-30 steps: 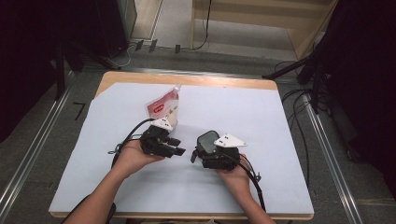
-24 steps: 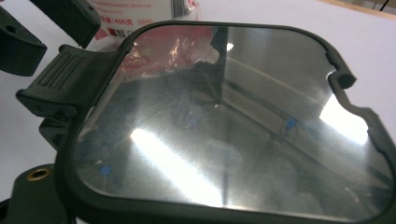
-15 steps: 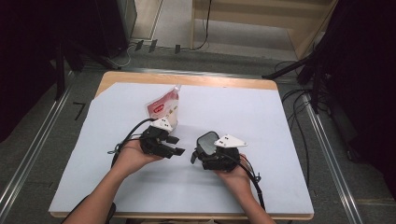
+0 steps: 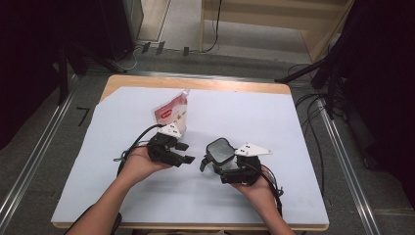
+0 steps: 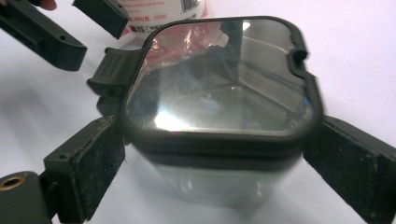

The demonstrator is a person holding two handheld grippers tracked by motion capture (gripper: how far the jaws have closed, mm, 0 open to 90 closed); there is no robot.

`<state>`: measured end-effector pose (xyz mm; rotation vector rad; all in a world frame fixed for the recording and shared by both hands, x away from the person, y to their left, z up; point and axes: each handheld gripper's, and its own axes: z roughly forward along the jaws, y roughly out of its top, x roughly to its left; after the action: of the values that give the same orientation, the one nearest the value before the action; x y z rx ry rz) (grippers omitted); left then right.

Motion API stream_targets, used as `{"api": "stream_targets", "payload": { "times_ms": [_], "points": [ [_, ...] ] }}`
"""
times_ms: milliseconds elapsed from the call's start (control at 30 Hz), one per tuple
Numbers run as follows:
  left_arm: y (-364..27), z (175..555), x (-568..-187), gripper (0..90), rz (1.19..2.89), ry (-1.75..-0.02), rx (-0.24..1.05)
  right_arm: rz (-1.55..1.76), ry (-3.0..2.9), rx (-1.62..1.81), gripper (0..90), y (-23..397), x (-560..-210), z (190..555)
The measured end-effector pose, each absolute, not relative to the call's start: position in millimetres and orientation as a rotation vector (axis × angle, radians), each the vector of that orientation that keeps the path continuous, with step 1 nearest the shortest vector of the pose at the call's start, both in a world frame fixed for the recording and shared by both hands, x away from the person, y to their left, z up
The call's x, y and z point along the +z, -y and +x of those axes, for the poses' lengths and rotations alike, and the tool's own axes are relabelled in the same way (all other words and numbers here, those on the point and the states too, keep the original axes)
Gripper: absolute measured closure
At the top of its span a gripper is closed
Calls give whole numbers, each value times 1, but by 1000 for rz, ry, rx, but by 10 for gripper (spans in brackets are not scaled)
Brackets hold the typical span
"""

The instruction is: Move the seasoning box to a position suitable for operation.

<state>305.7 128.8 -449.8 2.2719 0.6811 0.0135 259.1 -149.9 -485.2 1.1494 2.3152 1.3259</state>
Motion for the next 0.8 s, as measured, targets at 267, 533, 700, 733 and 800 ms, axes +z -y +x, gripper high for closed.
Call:
{"api": "stream_targets", "payload": {
  "times_ms": [267,533,700,733,800],
  "points": [
    [-131,305,-446,458,2257,-663,-14,1167,-2343,1381,66,166,-472,254],
    [-126,311,-435,531,2265,-678,-51,1159,-2358,1385,241,192,-457,247],
    [-123,313,-430,699,2284,-685,-86,1151,-2365,1359,359,199,-457,246],
    [-121,314,-429,744,2308,-689,-66,1130,-2370,1337,444,200,-455,246],
    [-121,319,-429,857,2325,-689,-81,1111,-2373,1333,521,200,-455,246]
  ]
}}
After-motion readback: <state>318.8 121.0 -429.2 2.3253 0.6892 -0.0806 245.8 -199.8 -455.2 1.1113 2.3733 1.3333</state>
